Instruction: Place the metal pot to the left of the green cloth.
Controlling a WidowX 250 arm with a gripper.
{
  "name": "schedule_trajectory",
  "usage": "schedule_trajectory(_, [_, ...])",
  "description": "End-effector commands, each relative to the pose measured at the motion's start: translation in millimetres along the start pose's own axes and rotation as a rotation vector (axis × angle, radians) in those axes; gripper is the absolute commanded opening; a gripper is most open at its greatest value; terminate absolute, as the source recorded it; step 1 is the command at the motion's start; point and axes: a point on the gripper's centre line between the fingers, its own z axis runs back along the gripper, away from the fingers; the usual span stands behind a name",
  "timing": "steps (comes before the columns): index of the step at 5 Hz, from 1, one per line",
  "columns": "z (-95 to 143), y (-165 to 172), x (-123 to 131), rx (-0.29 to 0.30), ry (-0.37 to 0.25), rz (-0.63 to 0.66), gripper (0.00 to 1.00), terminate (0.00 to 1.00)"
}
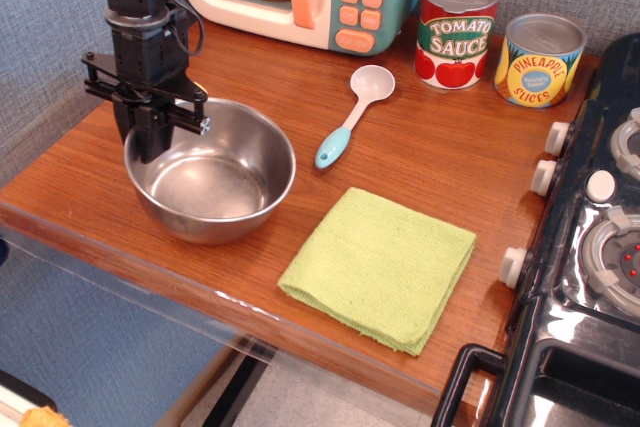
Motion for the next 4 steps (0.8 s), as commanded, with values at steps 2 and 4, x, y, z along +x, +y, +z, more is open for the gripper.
schedule_trajectory(2, [18.8, 9.9, -10.3, 0.043, -0.046, -0.006, 1.0, 0.0])
schedule_trajectory(4, [65.7, -17.9, -18.8, 0.069, -0.247, -0.147, 1.0, 0.0])
